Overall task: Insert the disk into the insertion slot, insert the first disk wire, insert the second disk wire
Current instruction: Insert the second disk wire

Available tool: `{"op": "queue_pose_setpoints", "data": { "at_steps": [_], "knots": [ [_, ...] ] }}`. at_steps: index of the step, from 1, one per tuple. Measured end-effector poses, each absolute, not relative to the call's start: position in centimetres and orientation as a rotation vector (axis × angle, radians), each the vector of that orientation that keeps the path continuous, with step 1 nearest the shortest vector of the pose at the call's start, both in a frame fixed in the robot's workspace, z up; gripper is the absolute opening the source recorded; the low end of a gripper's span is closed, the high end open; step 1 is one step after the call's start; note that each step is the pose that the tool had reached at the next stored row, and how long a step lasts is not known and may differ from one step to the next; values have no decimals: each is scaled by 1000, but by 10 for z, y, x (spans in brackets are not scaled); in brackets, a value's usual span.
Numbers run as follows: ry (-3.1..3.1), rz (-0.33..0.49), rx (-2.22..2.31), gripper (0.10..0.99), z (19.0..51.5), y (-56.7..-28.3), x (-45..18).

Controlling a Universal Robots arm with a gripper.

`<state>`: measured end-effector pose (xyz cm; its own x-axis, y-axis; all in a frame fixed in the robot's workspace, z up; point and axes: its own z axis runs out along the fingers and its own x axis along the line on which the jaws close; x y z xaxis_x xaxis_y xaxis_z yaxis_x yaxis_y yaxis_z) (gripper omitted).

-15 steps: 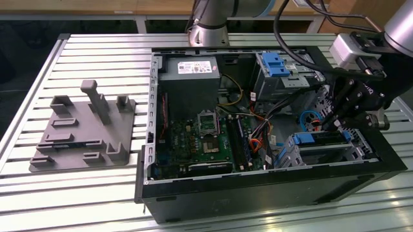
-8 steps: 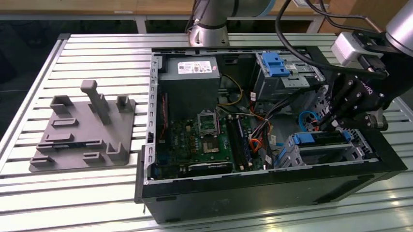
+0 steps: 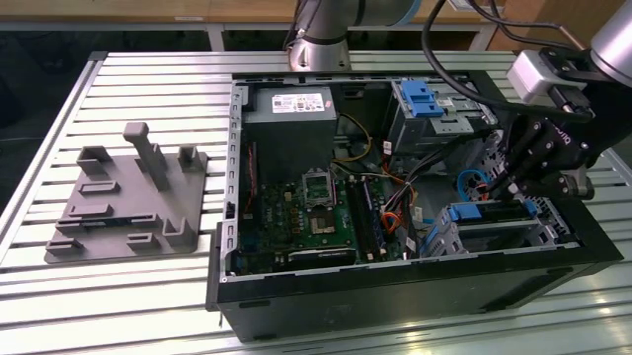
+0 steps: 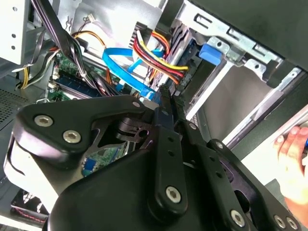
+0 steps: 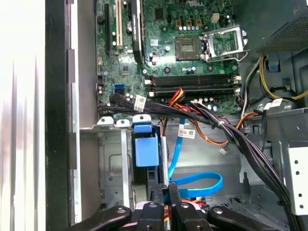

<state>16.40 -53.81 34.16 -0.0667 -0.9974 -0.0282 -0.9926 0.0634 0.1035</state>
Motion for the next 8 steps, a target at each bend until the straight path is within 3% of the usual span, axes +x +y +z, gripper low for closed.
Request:
{"op": "queue_pose_setpoints", "data": {
  "at_steps": [8],
  "knots": [
    [-2256,-139,2127,161,341,-538,164]
  ]
}}
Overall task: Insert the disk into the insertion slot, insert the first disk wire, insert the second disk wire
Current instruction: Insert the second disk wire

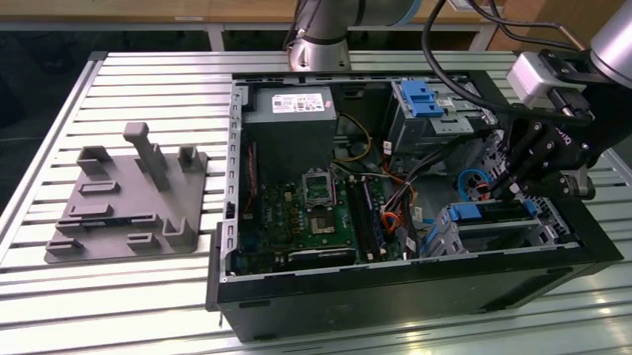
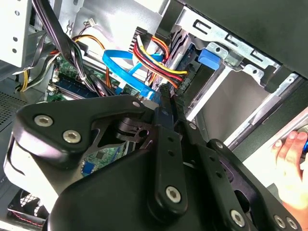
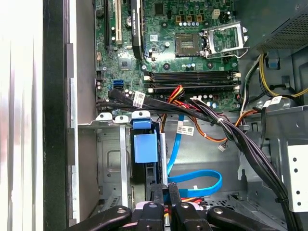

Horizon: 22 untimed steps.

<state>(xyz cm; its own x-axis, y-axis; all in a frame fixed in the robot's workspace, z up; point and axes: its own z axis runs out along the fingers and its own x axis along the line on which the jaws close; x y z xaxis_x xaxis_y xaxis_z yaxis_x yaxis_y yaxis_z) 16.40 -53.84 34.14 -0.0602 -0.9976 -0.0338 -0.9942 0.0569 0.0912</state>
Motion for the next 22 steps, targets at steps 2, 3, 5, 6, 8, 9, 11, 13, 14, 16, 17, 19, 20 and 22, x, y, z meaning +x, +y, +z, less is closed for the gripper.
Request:
{"op": "queue_pose_setpoints", "data": {
  "at_steps": [2,3,5,6,8,9,11,13,14,16,17,19,20,22],
  "knots": [
    [-2256,-139,2127,161,341,-539,164],
    [-2256,-139,2127,161,341,-539,164],
    [-2256,-139,2127,161,341,-540,164],
    [-2255,-139,2128,161,341,-540,164],
    [-2255,-139,2128,161,341,-540,164],
    [-2254,-139,2129,161,341,-541,164],
    [-2254,-139,2129,161,340,-541,164],
    [-2254,-139,2129,161,340,-542,164],
    [-2254,-139,2129,161,340,-542,164],
    [-2254,-139,2129,161,340,-543,164],
    [-2254,-139,2129,161,339,-543,164],
    [-2254,-139,2129,161,339,-544,164],
    [-2254,-139,2129,161,339,-544,164],
    [-2254,-139,2129,161,339,-544,164]
  ]
}}
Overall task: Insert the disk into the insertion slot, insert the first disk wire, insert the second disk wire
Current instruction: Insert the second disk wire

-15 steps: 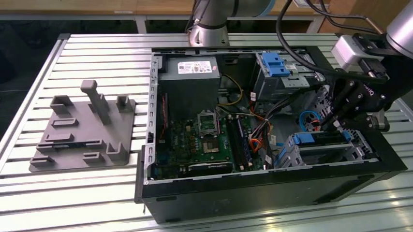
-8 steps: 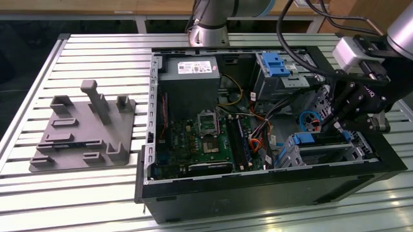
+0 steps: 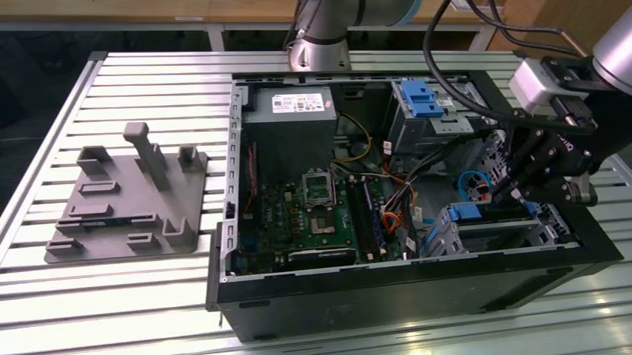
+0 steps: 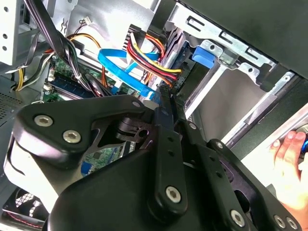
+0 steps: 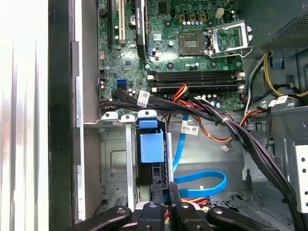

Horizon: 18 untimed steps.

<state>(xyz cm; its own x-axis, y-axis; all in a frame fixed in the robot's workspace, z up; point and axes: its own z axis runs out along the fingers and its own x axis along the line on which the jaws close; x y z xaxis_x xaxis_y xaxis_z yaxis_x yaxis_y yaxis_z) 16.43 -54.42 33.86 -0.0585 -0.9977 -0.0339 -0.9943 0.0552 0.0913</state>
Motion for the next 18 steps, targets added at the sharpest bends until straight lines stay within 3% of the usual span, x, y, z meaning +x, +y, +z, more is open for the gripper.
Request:
{"op": "queue_pose_setpoints", "data": {
  "at_steps": [18],
  "knots": [
    [-2253,-140,2129,161,335,-545,165]
  ]
}}
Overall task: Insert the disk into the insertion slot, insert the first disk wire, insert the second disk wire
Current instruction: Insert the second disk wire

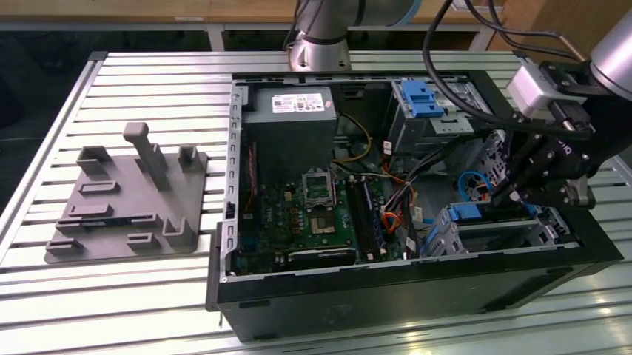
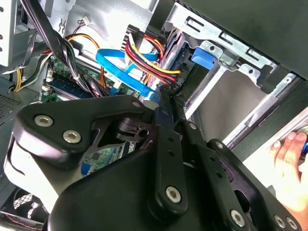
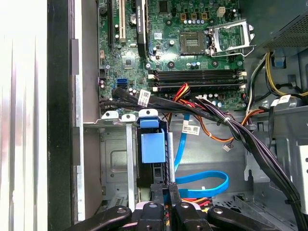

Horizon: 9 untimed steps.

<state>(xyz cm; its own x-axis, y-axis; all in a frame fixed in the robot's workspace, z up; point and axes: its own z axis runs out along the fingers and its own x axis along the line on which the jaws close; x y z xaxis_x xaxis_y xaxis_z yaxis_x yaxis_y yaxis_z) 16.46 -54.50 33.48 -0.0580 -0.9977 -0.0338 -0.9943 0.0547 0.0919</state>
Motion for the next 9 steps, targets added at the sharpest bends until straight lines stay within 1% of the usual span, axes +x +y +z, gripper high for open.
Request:
{"op": "queue_pose_setpoints", "data": {
  "at_steps": [9],
  "knots": [
    [-2250,-140,2132,161,332,-545,165]
  ]
}}
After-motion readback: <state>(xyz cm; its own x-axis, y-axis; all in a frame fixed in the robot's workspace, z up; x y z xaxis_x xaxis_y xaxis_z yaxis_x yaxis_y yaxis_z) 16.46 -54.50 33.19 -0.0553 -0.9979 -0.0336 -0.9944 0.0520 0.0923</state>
